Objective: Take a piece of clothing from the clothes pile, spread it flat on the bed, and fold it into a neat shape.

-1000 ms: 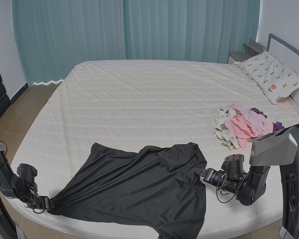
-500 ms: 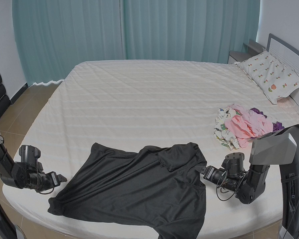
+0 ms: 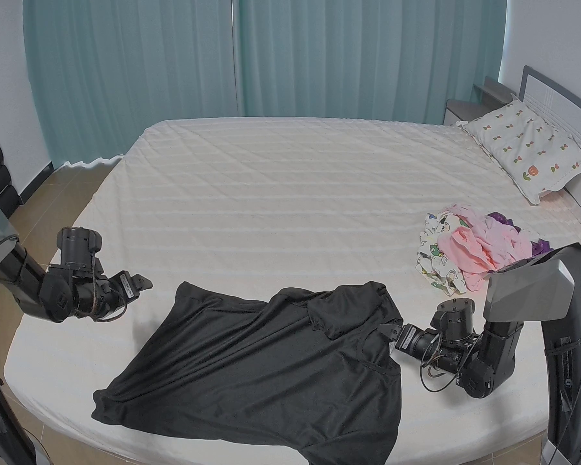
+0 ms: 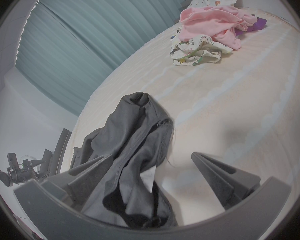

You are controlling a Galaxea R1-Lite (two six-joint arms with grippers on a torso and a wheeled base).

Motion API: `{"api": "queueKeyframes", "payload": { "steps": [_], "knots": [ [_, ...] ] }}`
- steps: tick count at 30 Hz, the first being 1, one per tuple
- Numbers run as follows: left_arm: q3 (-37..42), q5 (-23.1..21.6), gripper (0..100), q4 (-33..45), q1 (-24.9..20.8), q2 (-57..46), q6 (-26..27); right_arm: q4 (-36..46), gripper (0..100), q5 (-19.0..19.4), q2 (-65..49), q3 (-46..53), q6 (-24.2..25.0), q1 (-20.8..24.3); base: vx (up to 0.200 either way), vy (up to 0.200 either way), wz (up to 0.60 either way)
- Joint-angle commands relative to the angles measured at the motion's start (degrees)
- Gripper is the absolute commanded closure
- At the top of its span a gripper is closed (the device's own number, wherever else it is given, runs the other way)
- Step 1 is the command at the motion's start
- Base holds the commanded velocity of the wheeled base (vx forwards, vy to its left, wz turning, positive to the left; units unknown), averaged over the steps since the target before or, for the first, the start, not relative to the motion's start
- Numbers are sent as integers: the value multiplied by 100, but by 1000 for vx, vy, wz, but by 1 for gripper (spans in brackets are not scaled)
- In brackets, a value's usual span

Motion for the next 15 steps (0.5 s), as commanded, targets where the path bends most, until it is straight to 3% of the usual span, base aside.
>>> {"api": "queueKeyframes", "payload": {
  "steps": [1,4,10,15],
  "knots": [
    [-777,-10,0,480,-312,513,-137,-15,0,1,18,40,22,-14,0,0,0],
    [-1444,34,0,594,-576,1163,-445,-24,0,1,26,110,31,-14,0,0,0],
    [-2086,78,0,629,-805,1980,-541,-33,0,1,26,128,31,-14,0,0,0],
    [-2569,517,0,576,-1007,2666,-550,-33,0,1,18,128,40,-14,0,0,0]
  ]
}}
